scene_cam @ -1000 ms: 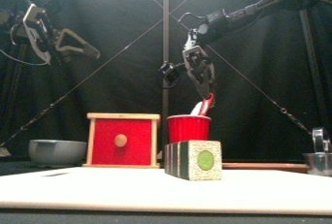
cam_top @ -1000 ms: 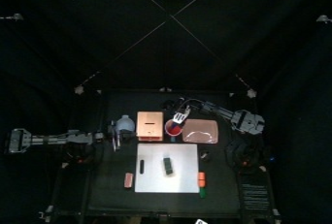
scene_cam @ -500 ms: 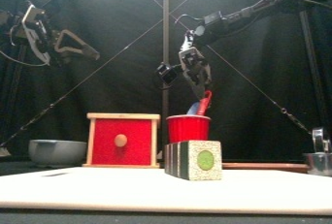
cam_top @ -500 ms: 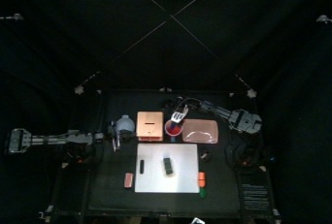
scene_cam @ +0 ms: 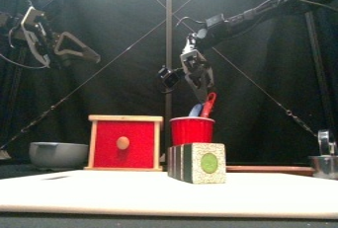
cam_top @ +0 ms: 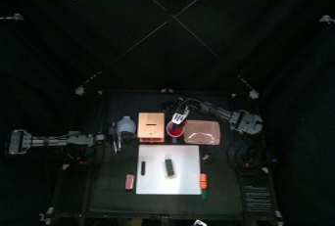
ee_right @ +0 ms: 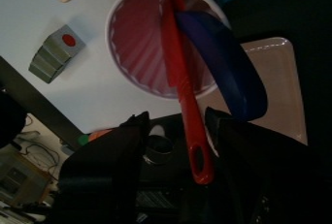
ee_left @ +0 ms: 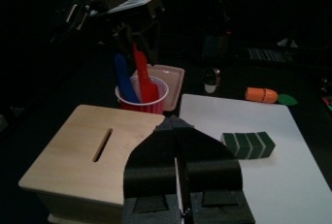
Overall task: Place sushi on board then cut the sushi with the knife then place the pieces on the plate
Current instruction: Pick knife at handle with right hand
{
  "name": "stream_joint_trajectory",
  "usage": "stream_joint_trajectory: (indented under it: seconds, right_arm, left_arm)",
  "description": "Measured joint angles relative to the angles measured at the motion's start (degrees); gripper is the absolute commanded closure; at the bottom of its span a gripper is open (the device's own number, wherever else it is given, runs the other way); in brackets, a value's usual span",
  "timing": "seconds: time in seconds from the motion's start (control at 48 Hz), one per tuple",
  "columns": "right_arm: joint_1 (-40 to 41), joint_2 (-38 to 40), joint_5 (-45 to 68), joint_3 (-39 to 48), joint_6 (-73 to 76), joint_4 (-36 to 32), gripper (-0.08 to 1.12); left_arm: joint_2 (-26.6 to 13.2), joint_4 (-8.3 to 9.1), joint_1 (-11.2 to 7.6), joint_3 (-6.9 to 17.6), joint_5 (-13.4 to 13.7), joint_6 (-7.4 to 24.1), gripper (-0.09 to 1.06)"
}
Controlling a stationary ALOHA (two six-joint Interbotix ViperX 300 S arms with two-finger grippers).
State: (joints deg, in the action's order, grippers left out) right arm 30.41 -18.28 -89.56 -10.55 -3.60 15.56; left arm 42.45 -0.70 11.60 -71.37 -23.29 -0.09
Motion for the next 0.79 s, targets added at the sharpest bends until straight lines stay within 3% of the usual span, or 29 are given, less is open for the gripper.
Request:
stream_joint_trajectory:
  seconds: [0.375,0.792]
  right_arm:
    - [0.00,0.00,-0.09,1.14,-0.09,0.00,0.23]
    - [0.09,-0.18,-0.09,1.14,-0.09,0.09,0.60]
  left_arm:
    - [0.00,-0.18,0.00,0.00,0.00,0.00,0.96]
    - [0.00,-0.18,0.00,-0.09,0.00,0.00,0.97]
